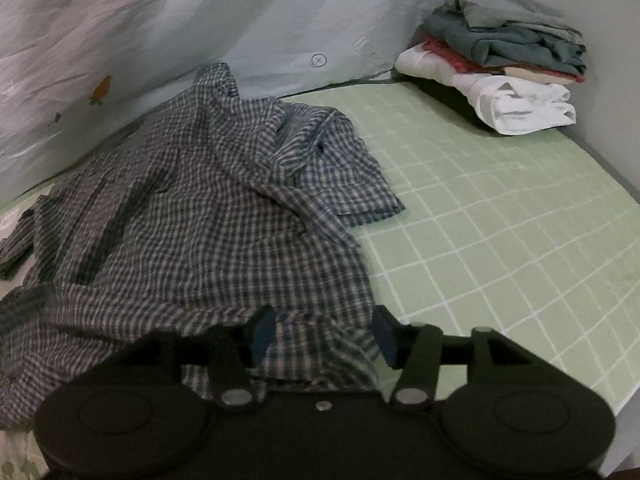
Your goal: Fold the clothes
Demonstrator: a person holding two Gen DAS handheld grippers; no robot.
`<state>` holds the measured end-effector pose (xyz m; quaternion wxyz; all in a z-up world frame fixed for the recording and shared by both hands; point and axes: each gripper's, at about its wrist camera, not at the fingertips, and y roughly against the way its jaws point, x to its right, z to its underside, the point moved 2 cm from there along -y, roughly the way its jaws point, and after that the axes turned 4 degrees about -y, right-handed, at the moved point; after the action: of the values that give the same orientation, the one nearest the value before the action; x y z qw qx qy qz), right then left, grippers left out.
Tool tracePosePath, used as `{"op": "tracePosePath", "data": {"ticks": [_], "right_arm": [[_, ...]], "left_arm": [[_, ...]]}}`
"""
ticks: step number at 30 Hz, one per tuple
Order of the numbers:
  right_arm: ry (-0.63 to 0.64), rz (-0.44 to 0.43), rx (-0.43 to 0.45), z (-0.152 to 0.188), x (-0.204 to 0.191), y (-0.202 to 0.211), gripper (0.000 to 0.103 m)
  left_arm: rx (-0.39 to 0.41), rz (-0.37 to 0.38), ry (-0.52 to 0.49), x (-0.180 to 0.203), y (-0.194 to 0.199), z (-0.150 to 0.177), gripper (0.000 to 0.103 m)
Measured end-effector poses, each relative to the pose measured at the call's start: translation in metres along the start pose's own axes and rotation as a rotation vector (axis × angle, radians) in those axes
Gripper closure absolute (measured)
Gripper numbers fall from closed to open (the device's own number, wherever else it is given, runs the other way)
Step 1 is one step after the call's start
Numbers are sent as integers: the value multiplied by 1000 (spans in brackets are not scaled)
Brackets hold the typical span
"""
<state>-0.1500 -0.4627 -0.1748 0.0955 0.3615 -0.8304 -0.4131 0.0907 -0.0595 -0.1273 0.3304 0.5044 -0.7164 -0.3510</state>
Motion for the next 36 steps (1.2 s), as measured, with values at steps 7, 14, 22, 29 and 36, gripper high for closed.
{"op": "tracePosePath", "data": {"ticks": [7,14,22,29,36], "right_arm": [[36,-19,-27,6,-22,-8,46],[111,-43,-44,20,-65,-12,65],[169,-88,-103,46,-96,-11,75],[90,-108,-104,42,-102,-34,59],[119,-137,-148,37,-116,-62,36]], "left_arm": [[-32,-24,20,-15,-20,-10,73],[-88,12,-99,1,-49,-23,73],[-139,135,-317,41,-73,-29,81],[-177,186,-381,63,-92,-19,79],[-227,254,-400,78,-96,-6,71]]}}
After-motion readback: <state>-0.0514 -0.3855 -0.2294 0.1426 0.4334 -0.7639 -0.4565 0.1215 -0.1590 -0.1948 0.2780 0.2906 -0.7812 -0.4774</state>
